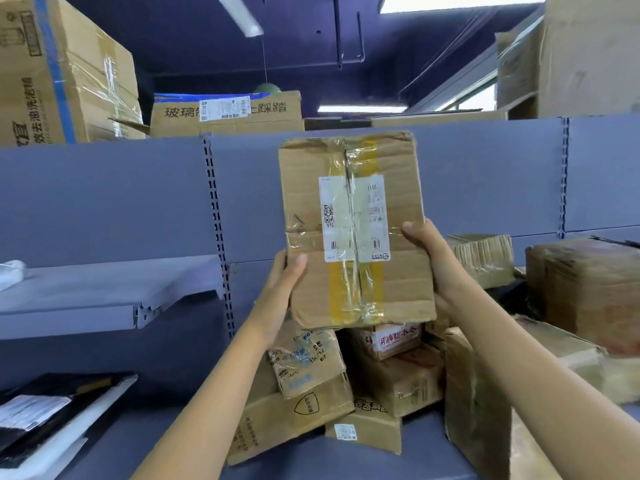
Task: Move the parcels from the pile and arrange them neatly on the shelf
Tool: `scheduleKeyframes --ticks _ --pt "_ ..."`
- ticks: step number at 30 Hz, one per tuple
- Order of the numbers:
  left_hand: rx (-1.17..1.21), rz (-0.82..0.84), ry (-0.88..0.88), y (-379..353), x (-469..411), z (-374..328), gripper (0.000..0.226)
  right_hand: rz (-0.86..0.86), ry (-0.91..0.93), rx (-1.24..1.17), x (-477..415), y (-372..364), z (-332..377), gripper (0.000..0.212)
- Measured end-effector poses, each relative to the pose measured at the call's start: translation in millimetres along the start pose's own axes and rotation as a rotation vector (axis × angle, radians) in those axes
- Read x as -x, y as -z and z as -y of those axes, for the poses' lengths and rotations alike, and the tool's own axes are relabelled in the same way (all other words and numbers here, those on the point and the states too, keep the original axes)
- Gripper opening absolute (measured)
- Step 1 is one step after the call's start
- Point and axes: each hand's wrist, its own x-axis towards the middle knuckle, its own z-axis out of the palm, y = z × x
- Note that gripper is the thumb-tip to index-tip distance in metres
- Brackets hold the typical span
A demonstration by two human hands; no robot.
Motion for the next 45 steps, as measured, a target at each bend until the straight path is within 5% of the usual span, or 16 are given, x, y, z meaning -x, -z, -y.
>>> scheduleKeyframes --ticks 2,8,14,19,25,30,37,40,45 --pt "0.019 -0.024 -0.010 -5 2 3 0.113 -0.003 -0.003 0.039 6 4 -2 0.054" --pt "0.084 -0.054 -0.039 -12 11 11 0.093 0.077 0.022 0.256 21 14 0 0.065" --pt "0.085 0.023 -0.024 -23 15 20 0.071 0.027 0.005 0.299 46 29 -3 0.047" --pt "0.138 0.115 -0.025 -47 15 25 0.070 -0.059 -0.004 0.342 70 52 8 0.058" --pt "0.012 0.381 -0.043 -58 8 2 0.052 -0.263 0.143 0.403 103 92 78 0.096" --pt "-0.291 0.745 0.007 -76 0 -55 0.060 0.025 -0.012 0.779 135 111 120 0.085" --pt "-0.623 0.925 0.143 -129 7 -105 0.049 0.101 -0.229 0.473 161 145 119 0.061" --pt "-0.600 0.807 0.032 -143 12 -102 0.053 0.017 -0.198 0.414 170 169 115 0.051" --pt "-0.169 0.122 -0.213 -170 31 -56 0.057 -0.216 -0.020 0.138 189 200 124 0.049"
